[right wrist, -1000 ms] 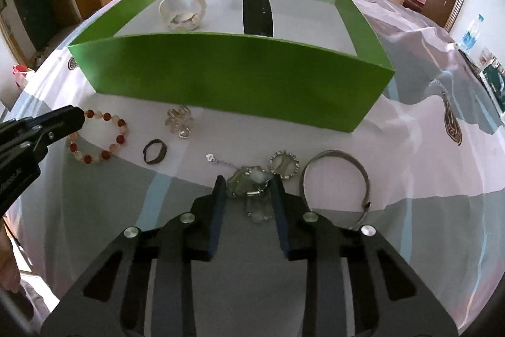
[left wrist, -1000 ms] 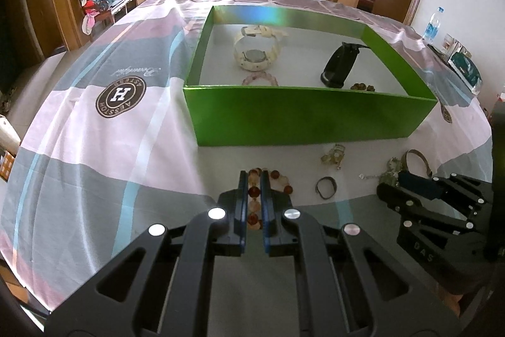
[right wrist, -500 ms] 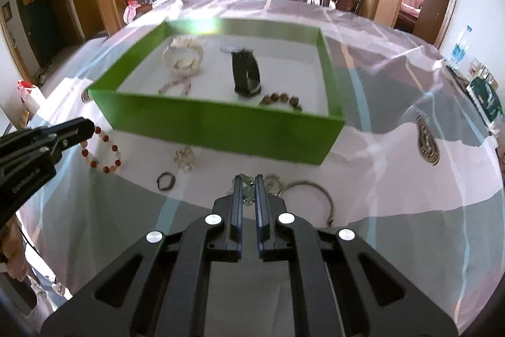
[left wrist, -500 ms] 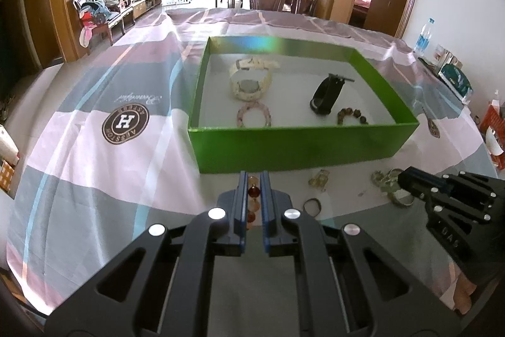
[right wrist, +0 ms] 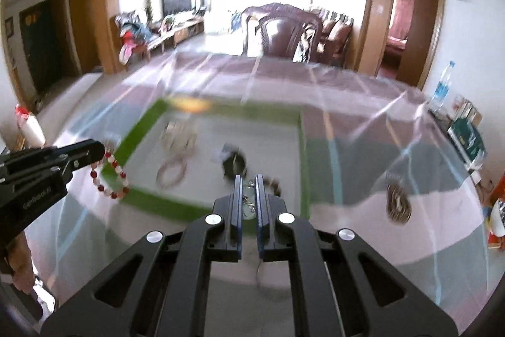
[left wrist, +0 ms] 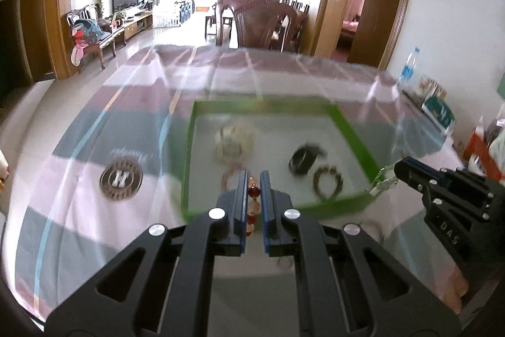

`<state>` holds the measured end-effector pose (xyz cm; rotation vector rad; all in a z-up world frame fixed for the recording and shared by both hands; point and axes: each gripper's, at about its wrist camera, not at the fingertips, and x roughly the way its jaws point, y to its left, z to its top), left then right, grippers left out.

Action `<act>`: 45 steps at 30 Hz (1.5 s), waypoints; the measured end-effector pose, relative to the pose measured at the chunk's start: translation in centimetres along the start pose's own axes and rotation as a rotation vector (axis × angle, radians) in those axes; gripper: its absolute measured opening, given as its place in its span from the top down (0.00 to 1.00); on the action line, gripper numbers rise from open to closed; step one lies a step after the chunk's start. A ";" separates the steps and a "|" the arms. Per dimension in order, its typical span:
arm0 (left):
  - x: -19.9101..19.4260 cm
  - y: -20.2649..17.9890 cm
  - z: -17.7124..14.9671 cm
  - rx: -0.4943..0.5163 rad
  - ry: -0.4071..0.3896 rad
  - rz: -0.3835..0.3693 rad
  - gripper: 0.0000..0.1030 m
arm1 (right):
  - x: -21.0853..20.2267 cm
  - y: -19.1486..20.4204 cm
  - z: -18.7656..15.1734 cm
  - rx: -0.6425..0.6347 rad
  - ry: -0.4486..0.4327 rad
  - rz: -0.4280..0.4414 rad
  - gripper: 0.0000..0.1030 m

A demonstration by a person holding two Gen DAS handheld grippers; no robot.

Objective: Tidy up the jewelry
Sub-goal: 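Release the bracelets into the green box from both tools, then lower the left tool over the silver charms while the right lowers over the silver bangle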

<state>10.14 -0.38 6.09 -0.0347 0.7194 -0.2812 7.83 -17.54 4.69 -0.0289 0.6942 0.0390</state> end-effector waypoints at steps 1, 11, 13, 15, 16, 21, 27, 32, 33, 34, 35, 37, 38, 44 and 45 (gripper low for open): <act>0.7 0.2 1.0 -0.018 0.005 -0.025 0.92 | 0.4 -0.2 0.7 0.008 -0.007 0.003 0.93; 8.9 1.2 2.8 -0.053 0.130 -0.025 0.92 | 9.5 -0.6 1.5 0.040 0.166 -0.040 0.93; 9.1 1.2 2.3 -0.039 0.141 -0.015 0.87 | 10.0 -0.7 1.2 0.037 0.181 -0.053 0.91; 8.5 0.8 1.9 -0.016 0.136 -0.002 0.77 | 9.3 -0.8 1.0 0.037 0.179 -0.054 0.79; 7.7 0.4 1.5 0.004 0.118 0.007 0.75 | 8.4 -0.9 0.8 0.034 0.166 -0.048 0.72; 4.8 -1.1 -1.2 0.060 0.117 -0.040 0.67 | 4.3 -2.7 -1.2 0.031 0.129 -0.061 0.72; 6.0 -3.1 -5.3 0.083 0.223 -0.125 0.67 | 4.3 -5.3 -4.9 0.101 0.233 -0.086 0.72; 8.6 -4.6 -7.3 0.114 0.290 -0.115 0.53 | 5.5 -5.4 -7.9 0.125 0.312 -0.058 0.72; 9.1 -4.9 -7.6 0.126 0.299 -0.111 0.53 | 5.8 -5.4 -8.3 0.126 0.323 -0.058 0.72; 9.5 -5.1 -7.8 0.132 0.305 -0.110 0.53 | 6.0 -5.3 -8.5 0.127 0.328 -0.058 0.72; 10.1 -5.4 -8.0 0.135 0.315 -0.114 0.53 | 6.2 -5.2 -8.8 0.128 0.337 -0.058 0.72; 10.9 -5.5 -8.3 0.136 0.328 -0.111 0.54 | 6.4 -5.0 -9.3 0.128 0.352 -0.054 0.72; 11.5 -5.6 -8.4 0.137 0.337 -0.105 0.62 | 6.5 -5.0 -9.4 0.127 0.354 -0.048 0.72; 11.7 -4.3 -8.7 0.113 0.346 -0.079 0.85 | 6.6 -2.5 -9.6 0.069 0.363 0.026 0.72; 11.6 -3.9 -8.8 0.108 0.344 -0.068 0.86 | 6.8 -2.1 -9.7 0.060 0.368 0.029 0.72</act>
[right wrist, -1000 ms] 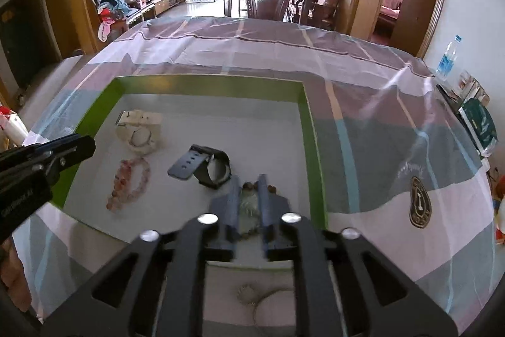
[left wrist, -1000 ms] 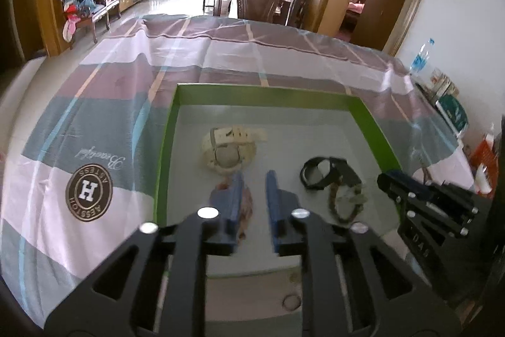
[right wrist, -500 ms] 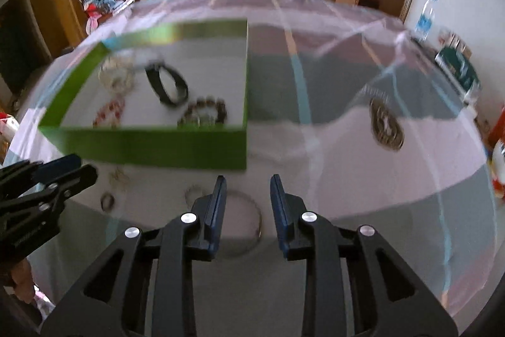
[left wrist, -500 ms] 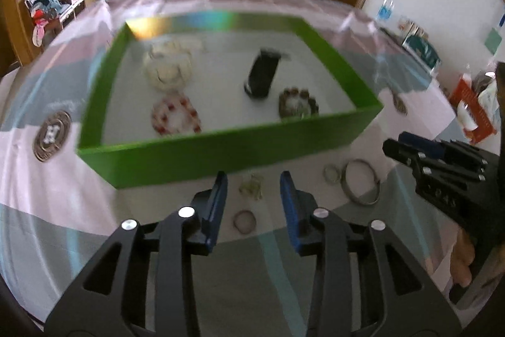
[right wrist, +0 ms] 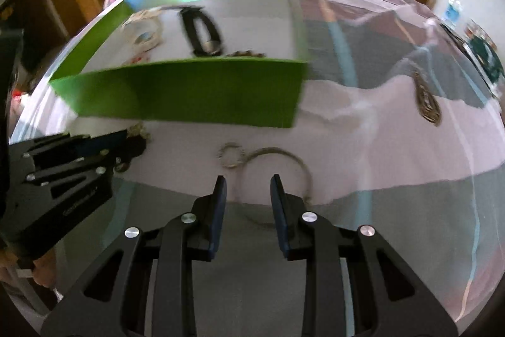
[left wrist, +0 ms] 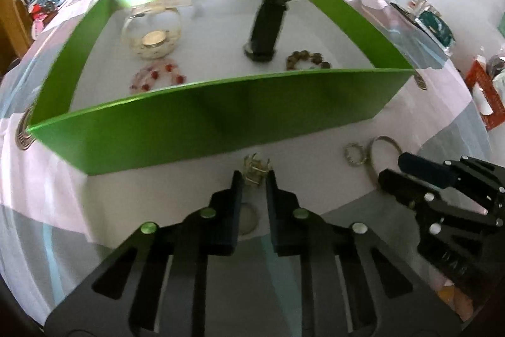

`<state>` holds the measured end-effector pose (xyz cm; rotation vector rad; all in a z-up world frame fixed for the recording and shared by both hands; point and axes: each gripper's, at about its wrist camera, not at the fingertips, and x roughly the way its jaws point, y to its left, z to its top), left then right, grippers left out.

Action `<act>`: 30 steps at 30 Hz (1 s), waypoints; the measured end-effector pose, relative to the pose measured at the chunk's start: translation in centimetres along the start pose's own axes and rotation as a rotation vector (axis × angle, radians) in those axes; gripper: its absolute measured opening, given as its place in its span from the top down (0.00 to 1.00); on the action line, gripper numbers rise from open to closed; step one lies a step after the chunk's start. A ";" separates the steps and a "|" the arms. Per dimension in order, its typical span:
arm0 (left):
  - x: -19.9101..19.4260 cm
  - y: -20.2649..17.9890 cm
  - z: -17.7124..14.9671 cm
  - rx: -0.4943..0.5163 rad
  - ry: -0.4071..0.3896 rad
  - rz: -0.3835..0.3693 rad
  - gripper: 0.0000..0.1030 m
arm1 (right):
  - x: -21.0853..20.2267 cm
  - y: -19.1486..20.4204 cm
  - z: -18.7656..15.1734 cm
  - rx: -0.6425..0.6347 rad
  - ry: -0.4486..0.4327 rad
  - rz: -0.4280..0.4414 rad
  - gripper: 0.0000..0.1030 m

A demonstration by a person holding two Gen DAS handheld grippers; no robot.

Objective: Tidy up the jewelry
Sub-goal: 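Lower the left tool over the silver charms while the right lowers over the silver bangle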

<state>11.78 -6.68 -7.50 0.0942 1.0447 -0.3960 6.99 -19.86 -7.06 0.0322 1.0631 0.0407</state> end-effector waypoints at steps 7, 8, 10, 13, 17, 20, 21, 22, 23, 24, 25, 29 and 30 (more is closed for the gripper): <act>-2.0 2.8 -2.5 -0.055 -0.014 0.032 0.86 | 1.1 2.0 -0.5 -0.028 0.031 0.012 0.81; -2.3 3.1 -2.9 -0.063 -0.018 0.035 0.86 | 1.1 2.5 -0.7 -0.044 0.037 0.036 0.81; -3.3 3.9 -4.0 -0.085 -0.024 0.043 0.86 | 0.8 3.7 -1.3 -0.082 0.049 0.073 0.81; -4.3 4.5 -5.5 -0.111 -0.031 0.035 0.85 | -0.2 4.9 -2.0 -0.124 0.054 0.145 0.80; -4.7 4.4 -6.0 -0.109 -0.036 0.055 0.72 | -1.1 4.5 -2.0 -0.113 0.016 0.092 0.68; -4.4 4.5 -5.5 -0.114 -0.038 0.060 0.67 | -1.0 3.7 -1.7 -0.093 0.016 0.064 0.68; -4.2 4.3 -5.2 -0.111 -0.041 0.059 0.65 | -1.0 3.6 -1.8 -0.089 0.015 0.062 0.68; -4.1 4.1 -5.0 -0.107 -0.042 0.060 0.61 | -1.1 3.2 -1.9 -0.080 0.015 0.059 0.68; -3.9 3.8 -4.6 -0.098 -0.046 0.059 0.57 | -1.2 3.0 -1.9 -0.075 0.014 0.057 0.68; -3.7 3.5 -4.2 -0.088 -0.050 0.053 0.55 | -1.2 2.7 -1.9 -0.070 0.015 0.055 0.68; -3.6 3.2 -4.0 -0.081 -0.050 0.051 0.53 | -1.3 2.3 -2.0 -0.065 0.015 0.052 0.66; -2.9 2.6 -2.9 -0.076 -0.068 0.042 0.53 | -0.9 1.8 -2.0 -0.048 0.024 0.045 0.62; -2.7 2.5 -2.6 -0.079 -0.078 0.045 0.53 | -0.8 2.0 -2.0 -0.050 0.027 0.045 0.62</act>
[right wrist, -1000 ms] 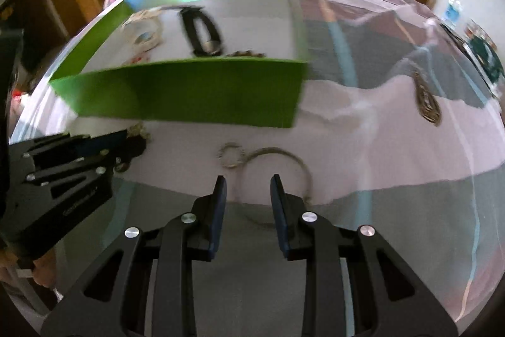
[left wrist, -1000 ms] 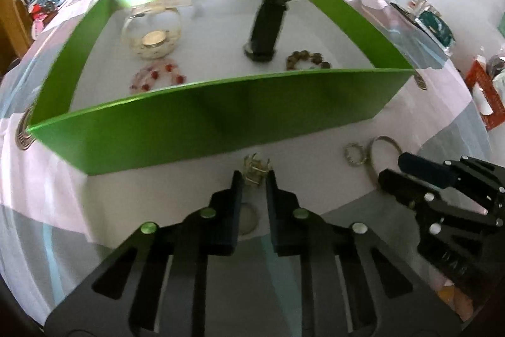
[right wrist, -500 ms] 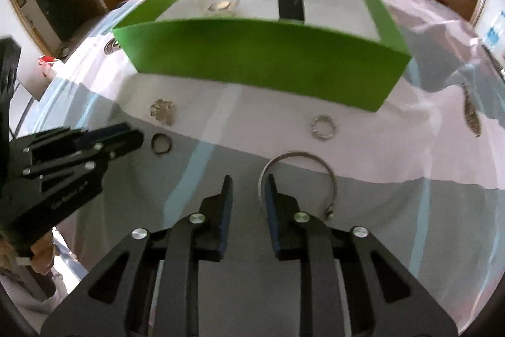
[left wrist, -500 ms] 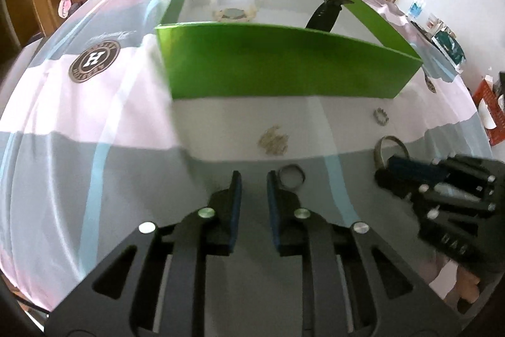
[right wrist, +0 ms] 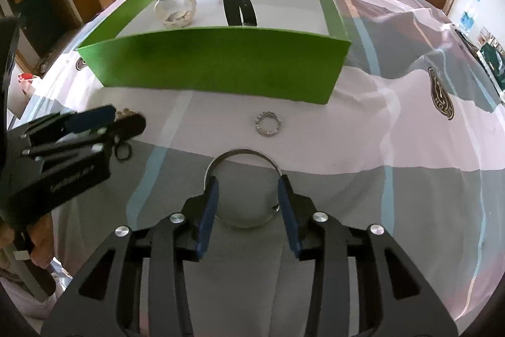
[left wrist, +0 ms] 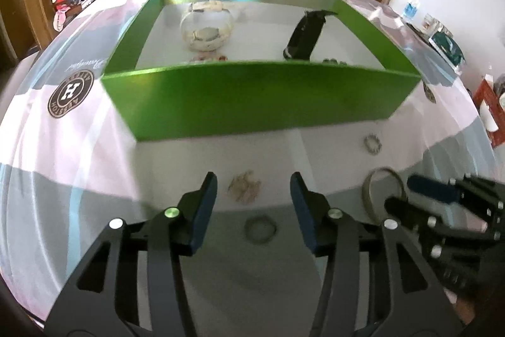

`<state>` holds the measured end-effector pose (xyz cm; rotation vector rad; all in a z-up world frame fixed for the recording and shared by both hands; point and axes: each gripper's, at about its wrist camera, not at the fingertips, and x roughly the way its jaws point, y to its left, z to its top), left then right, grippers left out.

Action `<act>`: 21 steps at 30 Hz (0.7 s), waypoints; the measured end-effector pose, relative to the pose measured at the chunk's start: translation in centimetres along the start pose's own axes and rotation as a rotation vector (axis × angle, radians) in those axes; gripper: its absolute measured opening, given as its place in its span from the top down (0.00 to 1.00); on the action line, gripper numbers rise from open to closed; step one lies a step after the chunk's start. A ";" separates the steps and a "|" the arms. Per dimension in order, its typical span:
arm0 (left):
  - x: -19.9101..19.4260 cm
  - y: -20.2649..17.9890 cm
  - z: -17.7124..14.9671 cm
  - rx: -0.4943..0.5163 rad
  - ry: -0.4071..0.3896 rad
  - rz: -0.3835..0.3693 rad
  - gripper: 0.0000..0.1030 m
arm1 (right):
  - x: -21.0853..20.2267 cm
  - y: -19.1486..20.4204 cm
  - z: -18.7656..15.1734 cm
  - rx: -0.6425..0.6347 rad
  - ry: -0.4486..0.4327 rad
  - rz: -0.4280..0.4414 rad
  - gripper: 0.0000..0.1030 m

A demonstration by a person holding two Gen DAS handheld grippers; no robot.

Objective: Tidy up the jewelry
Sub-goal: 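Lower the left tool over the silver charms while the right lowers over the silver bangle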

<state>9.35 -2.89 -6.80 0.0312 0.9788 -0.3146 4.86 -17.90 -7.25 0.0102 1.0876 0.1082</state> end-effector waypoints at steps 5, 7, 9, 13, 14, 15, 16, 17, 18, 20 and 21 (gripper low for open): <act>0.9 -0.3 0.4 0.006 0.009 0.025 0.72 | 0.1 1.0 0.1 -0.033 -0.009 0.020 0.62; 1.1 -0.2 0.3 0.005 0.011 0.034 0.78 | 0.3 1.5 0.2 -0.046 -0.013 0.014 0.62; 1.0 0.0 0.3 -0.003 0.008 0.041 0.79 | 0.6 1.8 0.2 -0.049 -0.009 0.008 0.62; 0.8 0.0 0.1 -0.005 0.003 0.056 0.79 | 1.1 1.9 0.2 -0.039 -0.006 -0.011 0.62; 0.7 0.0 -0.1 -0.006 0.002 0.059 0.78 | 1.2 1.8 0.2 -0.036 -0.007 -0.024 0.62; 0.6 0.0 -0.2 -0.007 0.002 0.060 0.78 | 1.3 1.7 0.2 -0.032 -0.006 -0.031 0.62; 0.5 -0.1 -0.2 -0.006 0.002 0.062 0.78 | 1.4 1.6 0.2 -0.028 -0.005 -0.031 0.62; 0.5 -0.2 -0.3 -0.005 0.001 0.063 0.78 | 1.5 1.5 0.2 -0.023 -0.006 -0.027 0.62; 0.4 -0.3 -0.4 -0.004 0.001 0.064 0.78 | 1.5 1.5 0.2 -0.019 -0.007 -0.028 0.62; 0.3 -0.5 -0.5 -0.001 -0.002 0.072 0.78 | 1.5 1.5 0.1 -0.017 -0.009 -0.033 0.62; 0.2 -0.5 -0.6 0.000 -0.003 0.070 0.75 | 1.5 1.5 0.1 -0.016 -0.010 -0.034 0.62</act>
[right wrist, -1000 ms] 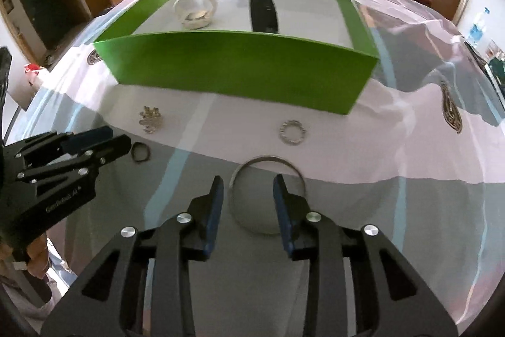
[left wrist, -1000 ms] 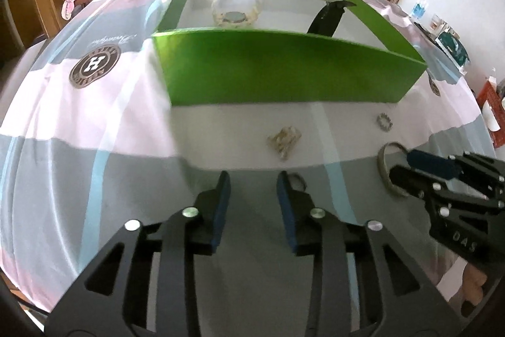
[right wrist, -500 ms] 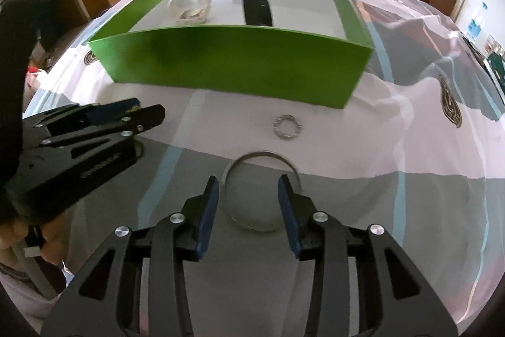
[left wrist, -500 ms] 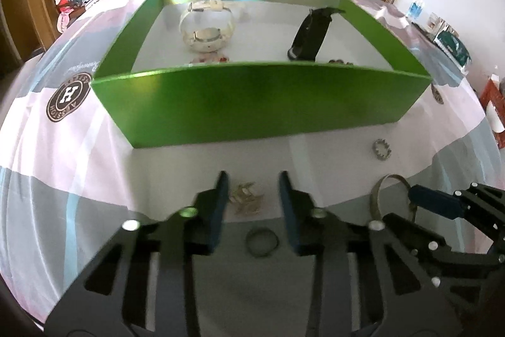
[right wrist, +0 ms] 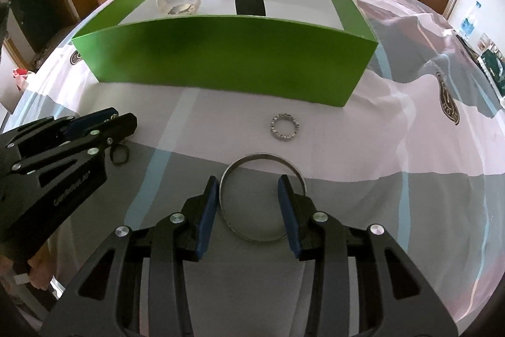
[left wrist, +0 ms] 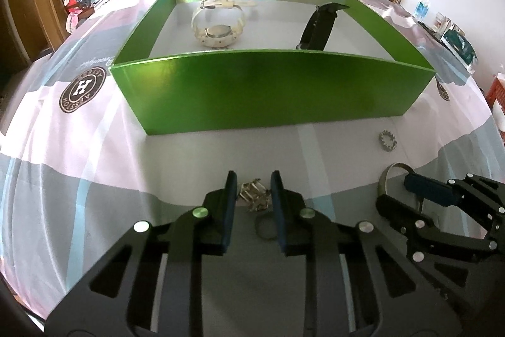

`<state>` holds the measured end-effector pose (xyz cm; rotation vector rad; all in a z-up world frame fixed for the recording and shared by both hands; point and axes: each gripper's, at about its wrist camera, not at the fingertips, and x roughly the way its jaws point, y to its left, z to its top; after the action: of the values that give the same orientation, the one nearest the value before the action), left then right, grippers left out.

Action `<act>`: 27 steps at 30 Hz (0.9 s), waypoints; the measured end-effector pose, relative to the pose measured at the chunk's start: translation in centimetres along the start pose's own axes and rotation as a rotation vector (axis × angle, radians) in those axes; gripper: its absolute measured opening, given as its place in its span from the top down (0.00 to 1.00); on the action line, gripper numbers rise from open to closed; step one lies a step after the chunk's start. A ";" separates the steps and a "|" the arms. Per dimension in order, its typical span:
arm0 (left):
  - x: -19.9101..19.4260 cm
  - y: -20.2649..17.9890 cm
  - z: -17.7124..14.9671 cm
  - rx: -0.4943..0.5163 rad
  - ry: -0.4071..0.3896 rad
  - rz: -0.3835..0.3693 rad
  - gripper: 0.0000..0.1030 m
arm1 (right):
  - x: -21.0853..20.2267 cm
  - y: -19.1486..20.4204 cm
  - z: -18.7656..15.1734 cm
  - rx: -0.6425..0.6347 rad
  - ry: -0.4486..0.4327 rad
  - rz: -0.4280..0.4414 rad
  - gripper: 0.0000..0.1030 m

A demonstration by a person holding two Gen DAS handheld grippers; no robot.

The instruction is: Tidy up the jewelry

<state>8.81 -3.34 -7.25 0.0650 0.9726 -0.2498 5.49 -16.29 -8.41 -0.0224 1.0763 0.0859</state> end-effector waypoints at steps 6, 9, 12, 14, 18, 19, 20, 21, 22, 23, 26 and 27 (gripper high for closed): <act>0.2 -0.3 0.2 0.008 -0.004 0.004 0.59 | -0.1 0.0 -0.2 0.004 0.000 0.003 0.62; 0.7 -0.4 0.5 0.008 0.001 0.005 0.59 | -0.2 -0.1 -0.3 0.004 -0.001 0.003 0.62; 0.7 -0.4 0.4 0.011 -0.007 0.019 0.76 | -0.2 -0.1 -0.4 0.003 -0.004 0.003 0.62; 0.6 -0.2 0.4 0.000 -0.006 0.017 0.81 | -0.2 -0.1 -0.4 0.004 -0.009 0.006 0.63; 0.2 0.3 -0.1 -0.018 -0.011 0.034 0.81 | -0.3 0.2 -0.4 -0.004 -0.024 0.016 0.87; 0.1 0.4 -0.2 -0.020 -0.011 0.037 0.81 | -0.2 0.3 -0.3 -0.008 -0.023 0.021 0.90; 0.0 0.5 -0.5 -0.019 -0.011 0.040 0.81 | -0.2 0.4 -0.2 -0.011 -0.024 0.021 0.93; -0.2 0.4 -0.7 -0.015 -0.012 0.041 0.81 | -0.2 0.6 -0.1 -0.016 -0.026 0.019 0.94; -0.3 0.4 -0.9 -0.010 -0.013 0.042 0.81 | -0.2 0.7 -0.1 -0.019 -0.028 0.017 0.94; -0.5 0.3 -1.2 -0.005 -0.014 0.041 0.81 | -0.1 0.9 0.0 -0.023 -0.030 0.014 0.94; -1.0 0.3 -1.8 -0.002 -0.013 0.036 0.81 | -0.1 1.2 0.1 -0.027 -0.032 0.015 0.94; -1.1 0.4 -2.0 0.000 -0.012 0.036 0.81 | -0.1 1.3 0.1 -0.029 -0.032 0.018 0.94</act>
<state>6.69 -2.44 -7.47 0.0807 0.9589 -0.2172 5.46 -15.02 -8.25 -0.0378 1.0434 0.1174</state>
